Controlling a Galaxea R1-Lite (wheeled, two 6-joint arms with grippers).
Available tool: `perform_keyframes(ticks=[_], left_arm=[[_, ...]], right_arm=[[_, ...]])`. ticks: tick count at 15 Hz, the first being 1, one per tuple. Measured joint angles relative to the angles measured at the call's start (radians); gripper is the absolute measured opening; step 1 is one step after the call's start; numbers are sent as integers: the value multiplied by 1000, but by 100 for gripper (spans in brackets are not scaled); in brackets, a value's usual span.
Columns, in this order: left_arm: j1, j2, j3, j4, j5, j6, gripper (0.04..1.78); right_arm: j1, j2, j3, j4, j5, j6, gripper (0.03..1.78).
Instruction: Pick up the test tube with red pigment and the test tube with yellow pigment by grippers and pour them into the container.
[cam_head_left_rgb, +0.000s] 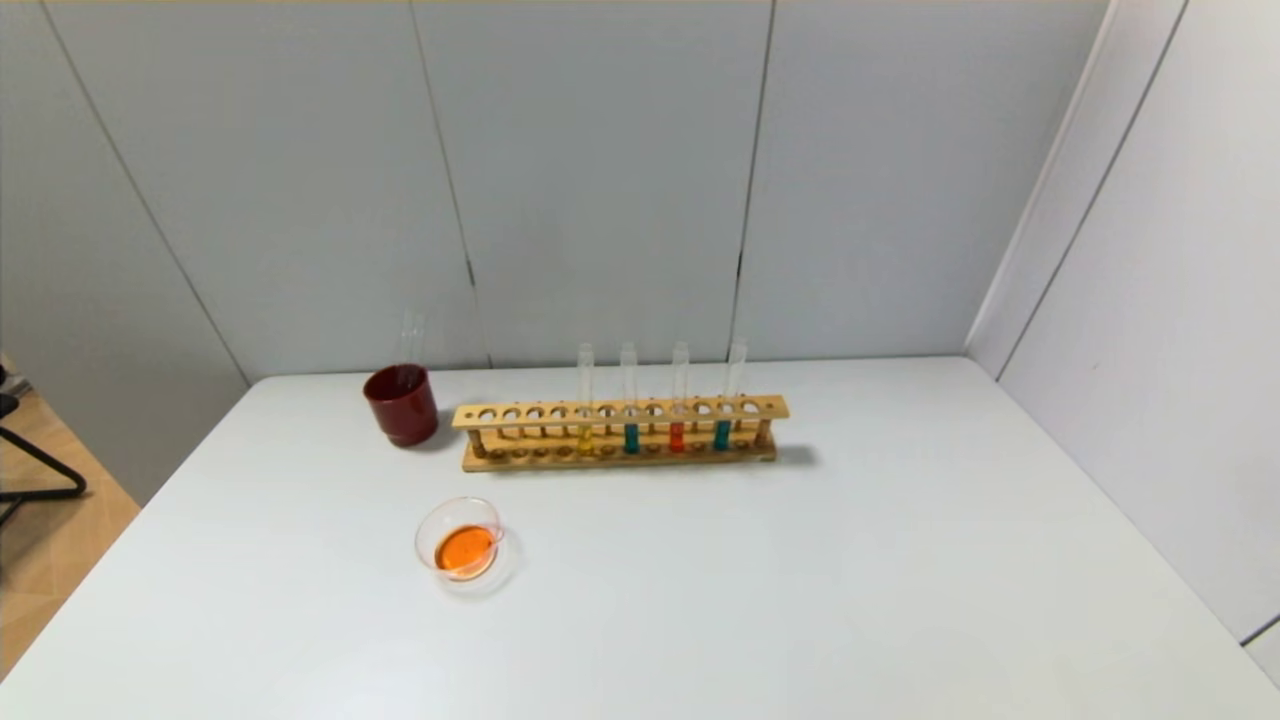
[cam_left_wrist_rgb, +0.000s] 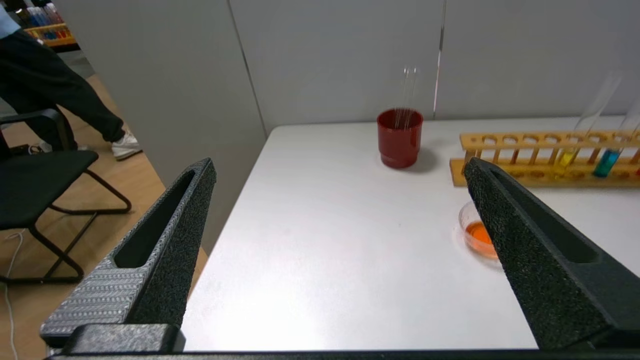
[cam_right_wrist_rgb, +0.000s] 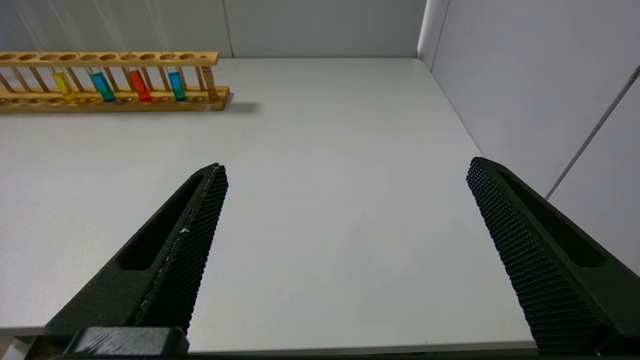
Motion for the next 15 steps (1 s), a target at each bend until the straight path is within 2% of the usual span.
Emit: perform_keyframes(ticks=[2,6,9,15], left_arm=[[-9,-95,102,-3,-10,-4,175],[-15,-240,288,-24,-152,-20,175],[-16,-273,319,65,-185,-47,175],[-13,-282,317,88,-207,-43,175]], right_arm=[[0,0,0,0,0,0,175],[0,0,0,0,0,0,175],[0,0,0,0,0,0,175],[0,0,0,0,0,-3,175]])
